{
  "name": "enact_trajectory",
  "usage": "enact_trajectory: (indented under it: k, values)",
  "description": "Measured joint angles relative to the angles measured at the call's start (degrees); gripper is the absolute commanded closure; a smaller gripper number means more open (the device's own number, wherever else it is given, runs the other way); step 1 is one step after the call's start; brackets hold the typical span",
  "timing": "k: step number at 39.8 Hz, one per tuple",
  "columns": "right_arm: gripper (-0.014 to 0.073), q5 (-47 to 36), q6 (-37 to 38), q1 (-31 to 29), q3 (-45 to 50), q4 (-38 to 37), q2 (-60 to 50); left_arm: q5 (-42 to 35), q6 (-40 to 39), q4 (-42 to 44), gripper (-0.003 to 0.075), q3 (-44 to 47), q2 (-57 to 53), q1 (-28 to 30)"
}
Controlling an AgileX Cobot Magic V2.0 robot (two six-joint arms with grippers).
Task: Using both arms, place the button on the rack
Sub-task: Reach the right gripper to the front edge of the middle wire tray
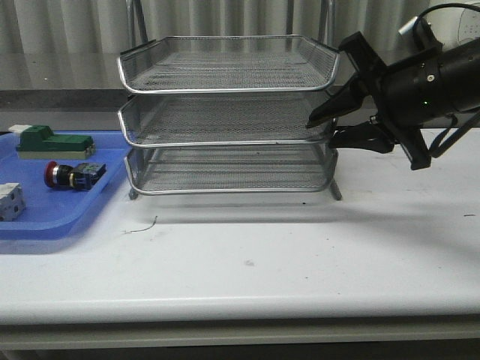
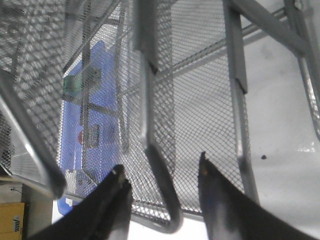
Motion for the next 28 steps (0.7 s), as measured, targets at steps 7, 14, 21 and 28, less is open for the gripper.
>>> enact_trajectory:
  k: [7,14,21,28]
  values:
    - [0.0361,0.71,0.00,0.00,-1.60,0.07,1.95,0.00,0.00,0.00,0.0198,0.00,0.00,0.00]
    - [0.0522,1.99,0.00,0.00,-1.64,0.07,2.33,0.00,0.00,0.00,0.0198,0.00,0.00,0.00]
    - [0.0568,2.77,-0.63,0.00,-1.64,-0.03,2.33,0.00,0.00,0.00,0.0198,0.00,0.00,0.00]
    - [0.0569,3.80,-1.85,0.00,-0.40,0.34,2.33,0.00,0.00,0.00,0.0198,0.00,0.00,0.00]
